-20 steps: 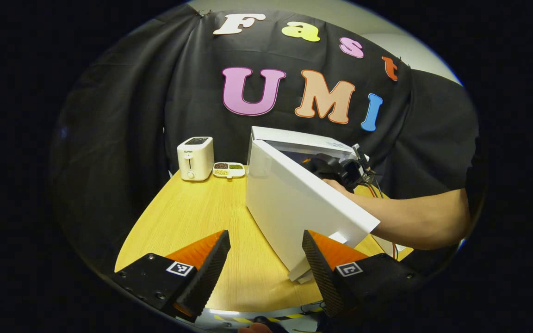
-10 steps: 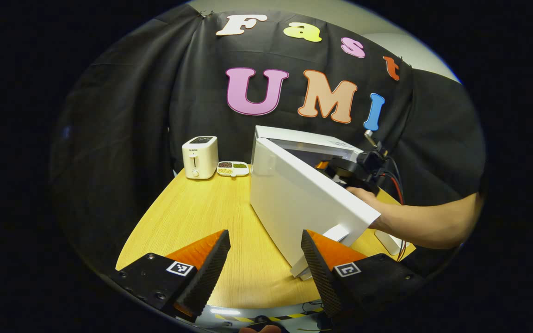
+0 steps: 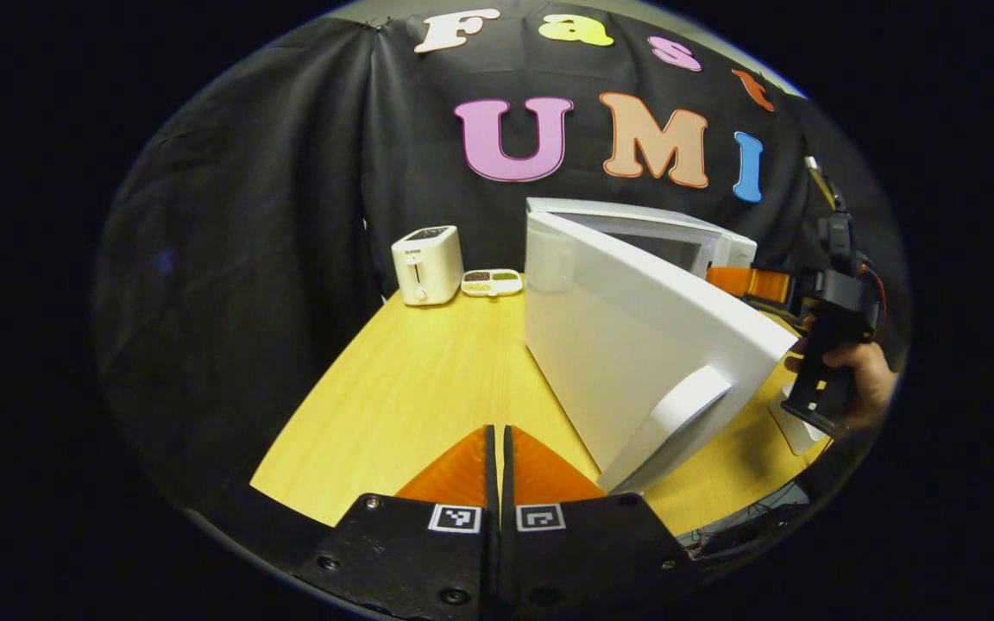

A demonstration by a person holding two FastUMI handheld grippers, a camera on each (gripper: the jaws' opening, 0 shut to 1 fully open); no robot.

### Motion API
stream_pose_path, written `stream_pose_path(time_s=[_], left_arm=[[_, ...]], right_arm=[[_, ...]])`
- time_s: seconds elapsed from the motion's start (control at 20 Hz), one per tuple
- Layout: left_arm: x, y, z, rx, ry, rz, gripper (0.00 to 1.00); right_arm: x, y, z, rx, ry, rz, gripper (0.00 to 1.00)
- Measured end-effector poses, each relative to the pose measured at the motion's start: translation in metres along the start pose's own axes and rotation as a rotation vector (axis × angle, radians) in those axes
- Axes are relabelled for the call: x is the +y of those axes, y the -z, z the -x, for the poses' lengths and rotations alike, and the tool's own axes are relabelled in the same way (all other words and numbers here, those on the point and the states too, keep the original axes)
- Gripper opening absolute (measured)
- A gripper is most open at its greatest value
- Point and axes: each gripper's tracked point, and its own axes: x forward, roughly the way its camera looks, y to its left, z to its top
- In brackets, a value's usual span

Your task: Open the microwave oven with the left hand, put the food in, and close the microwave oven.

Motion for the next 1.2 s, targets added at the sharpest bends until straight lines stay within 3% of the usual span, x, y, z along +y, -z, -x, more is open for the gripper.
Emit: stream_pose_path(time_s=[0.05, 0.1, 0.15, 0.35, 0.5, 0.85, 0.9, 0.95, 1.05, 1.1, 1.15, 1.2], left_arm=[[-0.012, 0.001, -0.001, 0.008, 0.025, 0.004, 0.01], [-0.028, 0.003, -0.004, 0.007, 0.067, 0.011, 0.01], [-0.040, 0.002, -0.006, 0.006, 0.085, 0.012, 0.01], [-0.051, 0.005, -0.018, 0.030, 0.026, 0.016, 0.01], [-0.076, 0.006, -0.020, 0.044, 0.052, 0.050, 0.01], [-0.137, -0.009, -0.044, 0.048, 0.113, -0.006, 0.01], [-0.146, -0.012, -0.050, 0.049, 0.117, -0.008, 0.00], [-0.152, -0.015, -0.057, 0.051, 0.118, -0.012, 0.01], [-0.170, -0.023, -0.071, 0.052, 0.133, -0.018, 0.01], [-0.179, -0.027, -0.077, 0.050, 0.144, -0.020, 0.01], [-0.186, -0.030, -0.083, 0.053, 0.150, -0.023, 0.01], [-0.193, -0.034, -0.090, 0.050, 0.157, -0.026, 0.01]], right_arm=[[-0.002, -0.009, 0.014, -0.014, -0.012, 0.033, 0.91], [-0.002, -0.019, 0.029, -0.028, -0.024, 0.052, 0.99], [-0.004, -0.027, 0.042, -0.031, -0.033, 0.065, 0.91], [-0.031, -0.053, 0.073, -0.065, -0.037, 0.140, 0.91], [-0.051, -0.068, 0.092, -0.083, -0.029, 0.198, 0.91], [-0.099, -0.094, 0.124, -0.132, 0.008, 0.232, 0.91], [-0.106, -0.094, 0.130, -0.134, 0.018, 0.248, 0.99], [-0.112, -0.095, 0.134, -0.137, 0.026, 0.260, 0.91], [-0.120, -0.099, 0.143, -0.145, 0.037, 0.276, 0.91], [-0.123, -0.099, 0.148, -0.146, 0.035, 0.278, 0.99], [-0.127, -0.102, 0.152, -0.152, 0.043, 0.275, 1.00], [-0.134, -0.106, 0.156, -0.157, 0.052, 0.271, 0.92]])
